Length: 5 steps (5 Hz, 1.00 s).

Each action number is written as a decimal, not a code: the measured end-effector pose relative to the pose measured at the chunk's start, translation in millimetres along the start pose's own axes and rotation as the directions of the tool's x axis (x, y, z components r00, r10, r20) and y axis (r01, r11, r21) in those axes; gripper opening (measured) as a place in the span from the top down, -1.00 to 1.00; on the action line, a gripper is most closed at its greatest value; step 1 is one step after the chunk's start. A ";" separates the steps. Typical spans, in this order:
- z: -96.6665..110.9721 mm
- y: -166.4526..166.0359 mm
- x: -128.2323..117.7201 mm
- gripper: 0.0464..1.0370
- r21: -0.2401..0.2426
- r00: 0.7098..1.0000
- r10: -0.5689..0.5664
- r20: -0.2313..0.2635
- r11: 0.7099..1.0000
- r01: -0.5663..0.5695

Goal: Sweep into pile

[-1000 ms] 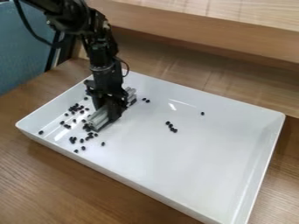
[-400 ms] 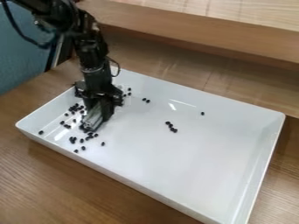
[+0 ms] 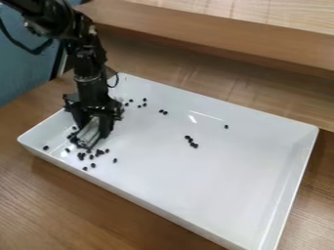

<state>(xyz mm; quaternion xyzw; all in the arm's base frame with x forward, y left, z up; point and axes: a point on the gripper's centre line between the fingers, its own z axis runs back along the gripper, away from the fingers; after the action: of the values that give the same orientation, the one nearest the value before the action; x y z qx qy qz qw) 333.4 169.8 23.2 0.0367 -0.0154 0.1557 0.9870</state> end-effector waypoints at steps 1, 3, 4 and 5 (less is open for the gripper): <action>3.6 -3.9 -2.4 -0.91 -0.039 0.999 -0.011 -0.031 0.999 0.010; 8.5 -15.5 -2.9 -0.93 -0.113 0.999 -0.018 -0.049 0.994 0.012; 29.5 -16.4 2.4 -0.93 -0.110 1.000 -0.025 0.001 0.994 0.025; 48.2 -19.6 7.0 -0.93 -0.065 0.999 -0.046 0.001 0.997 0.046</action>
<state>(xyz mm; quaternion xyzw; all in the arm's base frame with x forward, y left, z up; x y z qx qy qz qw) 345.3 149.7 70.2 0.0048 -0.0194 0.1326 0.9910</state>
